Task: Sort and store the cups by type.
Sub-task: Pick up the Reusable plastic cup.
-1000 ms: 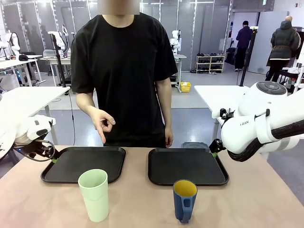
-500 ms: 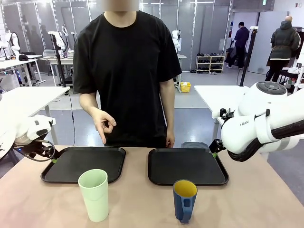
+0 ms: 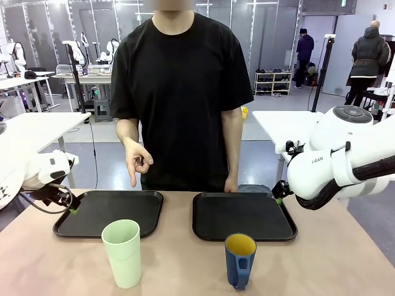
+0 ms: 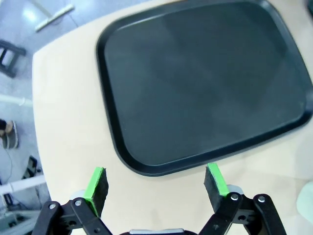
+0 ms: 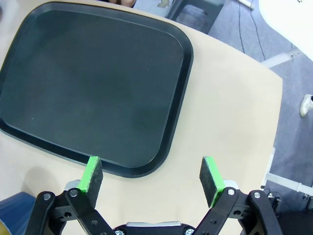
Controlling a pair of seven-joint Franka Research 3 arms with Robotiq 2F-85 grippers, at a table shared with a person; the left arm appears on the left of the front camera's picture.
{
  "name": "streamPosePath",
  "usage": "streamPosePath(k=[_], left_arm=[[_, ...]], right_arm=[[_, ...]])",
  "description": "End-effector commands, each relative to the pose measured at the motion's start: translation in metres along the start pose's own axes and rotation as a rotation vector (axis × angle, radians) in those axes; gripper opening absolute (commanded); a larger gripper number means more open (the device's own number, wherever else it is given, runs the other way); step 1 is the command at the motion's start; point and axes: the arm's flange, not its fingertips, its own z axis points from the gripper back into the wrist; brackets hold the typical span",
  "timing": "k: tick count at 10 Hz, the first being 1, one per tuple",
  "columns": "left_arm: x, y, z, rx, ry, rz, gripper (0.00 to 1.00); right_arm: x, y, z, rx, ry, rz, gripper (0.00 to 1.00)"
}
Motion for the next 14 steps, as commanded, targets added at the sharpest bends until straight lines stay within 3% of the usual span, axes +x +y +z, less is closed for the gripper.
streamPosePath(k=[1, 3, 6, 7, 8, 13, 14], left_arm=[[-0.007, 0.015, 0.017, -0.094, 0.026, -0.229, 1.00], [-0.017, 0.025, 0.026, -0.150, 0.082, -0.516, 1.00], [-0.030, 0.035, 0.019, -0.249, 0.081, -0.771, 1.00], [-0.031, 0.039, 0.014, -0.251, 0.074, -0.792, 1.00], [-0.029, 0.023, 0.021, -0.213, 0.102, -0.704, 1.00], [-0.029, 0.023, 0.021, -0.213, 0.105, -0.725, 1.00], [-0.019, 0.028, 0.012, -0.281, -0.001, -0.737, 1.00]], right_arm=[[-0.002, 0.001, -0.001, -0.001, 0.001, 0.005, 1.00], [-0.002, 0.001, -0.001, -0.001, 0.001, 0.005, 1.00], [-0.002, 0.001, -0.001, -0.001, 0.001, 0.005, 1.00], [-0.002, 0.001, -0.001, -0.001, 0.001, 0.005, 1.00], [-0.002, 0.001, -0.001, -0.001, 0.001, 0.005, 1.00], [-0.002, 0.001, -0.001, -0.001, 0.001, 0.005, 1.00], [-0.002, 0.001, -0.001, -0.001, 0.001, 0.005, 1.00]])
